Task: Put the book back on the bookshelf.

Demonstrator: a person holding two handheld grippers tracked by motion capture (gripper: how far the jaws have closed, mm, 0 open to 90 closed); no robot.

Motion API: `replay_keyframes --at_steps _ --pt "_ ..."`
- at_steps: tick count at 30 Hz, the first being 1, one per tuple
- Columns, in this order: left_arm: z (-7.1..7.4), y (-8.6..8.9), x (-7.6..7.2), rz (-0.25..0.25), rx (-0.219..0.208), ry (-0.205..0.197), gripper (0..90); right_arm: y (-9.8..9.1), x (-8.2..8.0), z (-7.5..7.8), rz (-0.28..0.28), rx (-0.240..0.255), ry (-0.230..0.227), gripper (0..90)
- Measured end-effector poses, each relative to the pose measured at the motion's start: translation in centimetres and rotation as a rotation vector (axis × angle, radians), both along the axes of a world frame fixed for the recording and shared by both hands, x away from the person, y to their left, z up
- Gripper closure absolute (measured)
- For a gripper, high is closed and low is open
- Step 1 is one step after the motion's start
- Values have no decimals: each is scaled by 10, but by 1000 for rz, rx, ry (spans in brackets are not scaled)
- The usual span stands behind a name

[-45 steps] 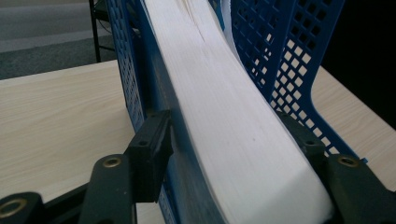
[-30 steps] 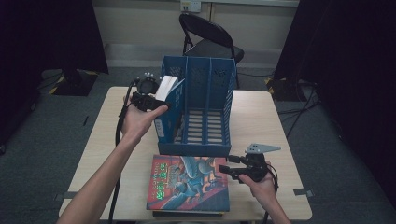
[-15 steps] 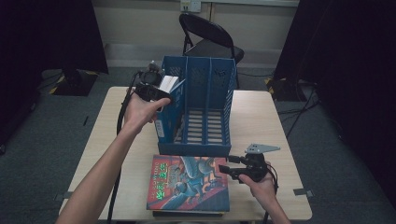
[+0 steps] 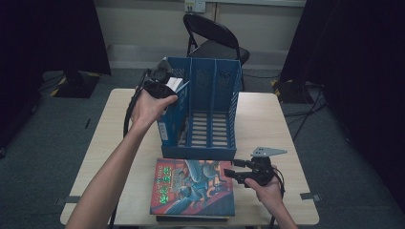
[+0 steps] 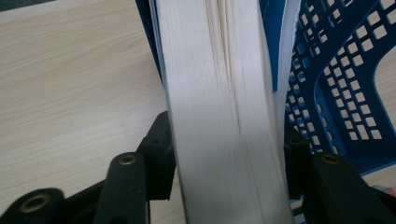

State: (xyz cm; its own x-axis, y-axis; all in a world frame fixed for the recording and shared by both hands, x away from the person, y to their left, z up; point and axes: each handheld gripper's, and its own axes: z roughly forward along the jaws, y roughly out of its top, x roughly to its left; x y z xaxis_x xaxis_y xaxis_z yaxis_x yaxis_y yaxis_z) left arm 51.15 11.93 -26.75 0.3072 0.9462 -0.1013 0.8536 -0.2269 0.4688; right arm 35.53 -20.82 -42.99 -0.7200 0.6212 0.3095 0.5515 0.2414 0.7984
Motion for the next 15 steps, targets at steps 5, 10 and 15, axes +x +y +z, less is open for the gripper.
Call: replay_keyframes --at_steps 5,10,15 --pt "-2 -3 3 6 5 9 455 0 0 0 1 -1 1 352" --pt "-10 -6 9 31 53 76 487 -1 0 -1 -1 1 4 351" --pt "-8 -10 15 33 86 120 556 0 0 -1 1 2 4 352"
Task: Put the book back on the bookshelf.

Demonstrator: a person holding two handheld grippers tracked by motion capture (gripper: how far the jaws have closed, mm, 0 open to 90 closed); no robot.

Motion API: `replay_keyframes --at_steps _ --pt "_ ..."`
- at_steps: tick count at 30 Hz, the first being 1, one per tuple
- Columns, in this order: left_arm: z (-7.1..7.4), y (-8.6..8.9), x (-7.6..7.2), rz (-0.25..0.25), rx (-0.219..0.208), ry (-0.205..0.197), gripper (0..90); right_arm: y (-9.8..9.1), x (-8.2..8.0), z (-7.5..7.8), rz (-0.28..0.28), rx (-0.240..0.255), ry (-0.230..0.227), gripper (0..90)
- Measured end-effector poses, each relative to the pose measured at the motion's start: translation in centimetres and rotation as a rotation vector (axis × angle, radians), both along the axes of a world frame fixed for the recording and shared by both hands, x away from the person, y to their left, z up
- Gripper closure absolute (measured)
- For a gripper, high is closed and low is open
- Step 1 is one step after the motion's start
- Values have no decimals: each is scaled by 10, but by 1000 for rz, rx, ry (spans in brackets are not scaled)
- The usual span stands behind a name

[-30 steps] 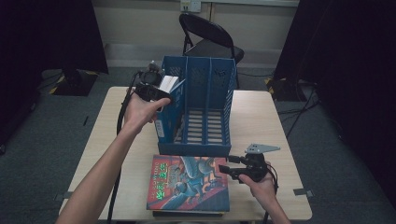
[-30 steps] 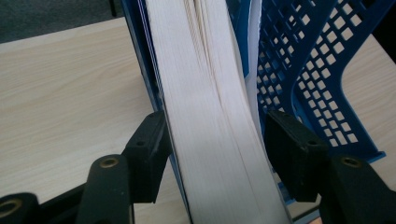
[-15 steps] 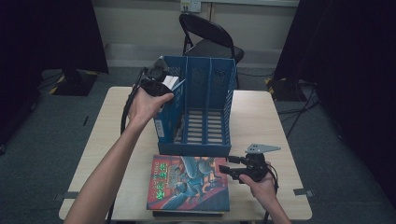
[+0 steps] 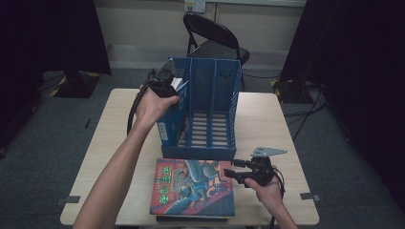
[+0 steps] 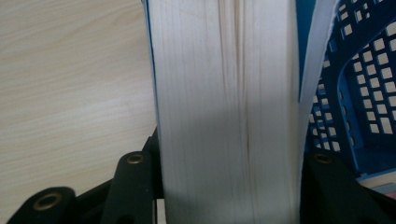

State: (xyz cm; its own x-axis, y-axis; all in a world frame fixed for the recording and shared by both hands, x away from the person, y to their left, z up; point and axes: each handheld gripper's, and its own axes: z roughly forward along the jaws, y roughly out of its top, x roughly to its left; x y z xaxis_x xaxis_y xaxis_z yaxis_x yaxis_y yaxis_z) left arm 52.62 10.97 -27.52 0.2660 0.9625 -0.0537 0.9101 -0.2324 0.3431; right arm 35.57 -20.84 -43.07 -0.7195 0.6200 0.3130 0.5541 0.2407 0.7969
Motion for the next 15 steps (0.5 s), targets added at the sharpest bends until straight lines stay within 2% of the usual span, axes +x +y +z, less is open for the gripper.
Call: replay_keyframes --at_steps 2,4,6,15 --pt "1 0 2 5 1 24 563 0 0 0 4 -2 0 351" --pt "1 -2 3 -5 20 33 567 0 0 0 4 -1 3 352" --pt "1 -2 5 -1 7 41 572 0 0 1 3 4 3 353" --pt "-1 -1 10 21 2 88 578 -1 0 1 0 5 1 352"
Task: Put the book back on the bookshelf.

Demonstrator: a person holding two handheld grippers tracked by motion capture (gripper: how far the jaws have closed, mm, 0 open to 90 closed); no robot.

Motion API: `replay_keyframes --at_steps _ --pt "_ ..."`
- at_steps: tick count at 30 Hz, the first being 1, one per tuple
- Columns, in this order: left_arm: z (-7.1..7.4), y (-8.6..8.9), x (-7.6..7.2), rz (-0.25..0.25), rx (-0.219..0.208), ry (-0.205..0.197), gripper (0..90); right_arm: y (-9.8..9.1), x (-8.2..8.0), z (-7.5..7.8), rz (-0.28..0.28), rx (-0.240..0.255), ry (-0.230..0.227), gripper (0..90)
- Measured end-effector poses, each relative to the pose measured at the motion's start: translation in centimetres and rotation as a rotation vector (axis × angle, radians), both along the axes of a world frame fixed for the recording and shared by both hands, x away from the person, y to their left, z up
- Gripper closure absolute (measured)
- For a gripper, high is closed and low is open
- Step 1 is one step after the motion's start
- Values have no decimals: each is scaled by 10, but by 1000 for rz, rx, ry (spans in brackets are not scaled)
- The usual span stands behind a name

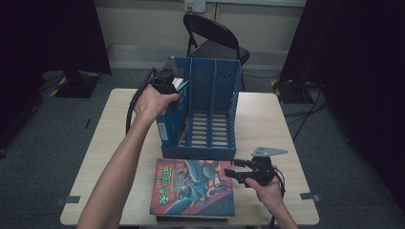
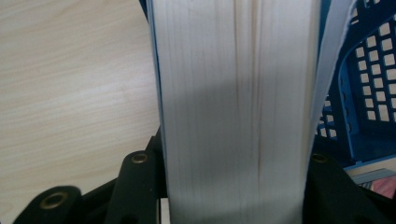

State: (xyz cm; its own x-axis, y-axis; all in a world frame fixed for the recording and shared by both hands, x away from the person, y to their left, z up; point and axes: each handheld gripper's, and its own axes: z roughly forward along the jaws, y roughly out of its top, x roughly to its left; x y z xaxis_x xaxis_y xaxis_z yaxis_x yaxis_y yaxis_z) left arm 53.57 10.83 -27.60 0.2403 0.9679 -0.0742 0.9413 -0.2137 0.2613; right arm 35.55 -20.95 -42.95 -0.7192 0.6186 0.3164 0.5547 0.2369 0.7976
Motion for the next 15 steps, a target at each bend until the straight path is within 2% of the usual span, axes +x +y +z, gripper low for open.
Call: replay_keyframes --at_steps 2,6,11,15 --pt "-2 -1 1 14 0 11 580 0 0 0 0 -2 1 351" --pt "-2 0 1 0 4 20 588 0 0 0 -2 0 3 351" --pt "-2 -1 1 -8 -2 17 609 0 1 0 -5 -1 -4 351" --pt "-2 -1 1 6 -5 15 612 0 1 2 -13 4 -6 350"
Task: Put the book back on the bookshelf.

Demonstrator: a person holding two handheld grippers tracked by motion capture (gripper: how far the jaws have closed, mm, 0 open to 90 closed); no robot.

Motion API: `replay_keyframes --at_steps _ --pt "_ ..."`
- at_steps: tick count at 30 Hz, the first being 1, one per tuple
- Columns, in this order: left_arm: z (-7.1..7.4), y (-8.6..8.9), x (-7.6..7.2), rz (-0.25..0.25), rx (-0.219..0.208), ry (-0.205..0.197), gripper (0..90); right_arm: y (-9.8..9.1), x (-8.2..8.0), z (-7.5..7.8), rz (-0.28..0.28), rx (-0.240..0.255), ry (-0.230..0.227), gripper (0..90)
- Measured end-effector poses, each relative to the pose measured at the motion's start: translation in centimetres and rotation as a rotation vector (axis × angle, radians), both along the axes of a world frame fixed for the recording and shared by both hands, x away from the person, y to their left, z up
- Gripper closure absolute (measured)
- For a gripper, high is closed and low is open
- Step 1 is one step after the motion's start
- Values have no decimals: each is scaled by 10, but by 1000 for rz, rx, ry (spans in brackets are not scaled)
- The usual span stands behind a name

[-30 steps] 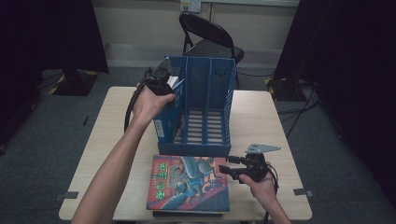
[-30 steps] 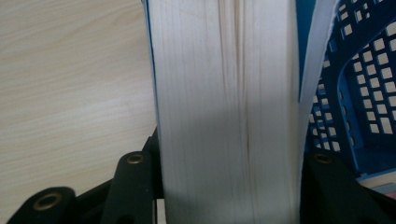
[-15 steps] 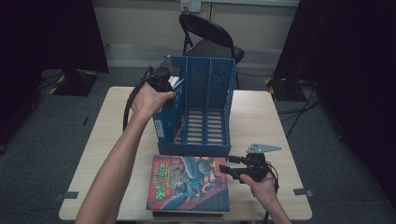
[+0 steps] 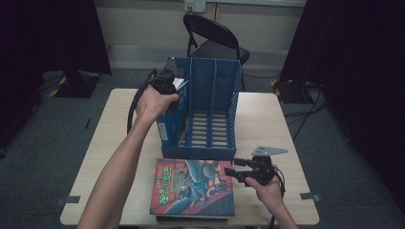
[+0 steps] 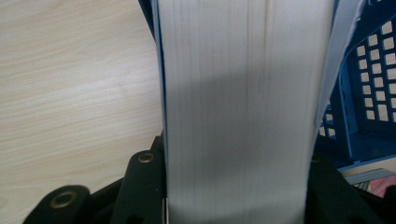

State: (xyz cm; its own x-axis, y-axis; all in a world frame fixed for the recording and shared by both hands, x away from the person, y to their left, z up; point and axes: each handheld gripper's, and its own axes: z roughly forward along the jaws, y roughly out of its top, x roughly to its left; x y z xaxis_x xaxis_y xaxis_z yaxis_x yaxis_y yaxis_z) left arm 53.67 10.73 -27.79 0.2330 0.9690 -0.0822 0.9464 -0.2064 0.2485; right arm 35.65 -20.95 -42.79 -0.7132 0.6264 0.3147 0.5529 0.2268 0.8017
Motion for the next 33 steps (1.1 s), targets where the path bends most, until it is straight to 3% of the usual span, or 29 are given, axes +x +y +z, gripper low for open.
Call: replay_keyframes --at_steps 7,15,18,24,27,33 --pt "1 1 2 10 -5 3 614 -2 1 0 -10 8 -2 349" --pt "4 -7 6 34 7 -29 615 -4 2 -2 -17 5 4 349" --pt "9 -8 13 49 -12 -40 615 -5 1 -1 -18 8 4 349" --pt "19 -16 26 50 22 -53 615 -5 2 -2 -16 12 8 348" --pt "18 -17 33 64 8 -72 615 -6 2 -3 -14 12 8 348" --pt "12 -23 42 57 32 -64 615 -4 3 -5 -13 15 19 348"
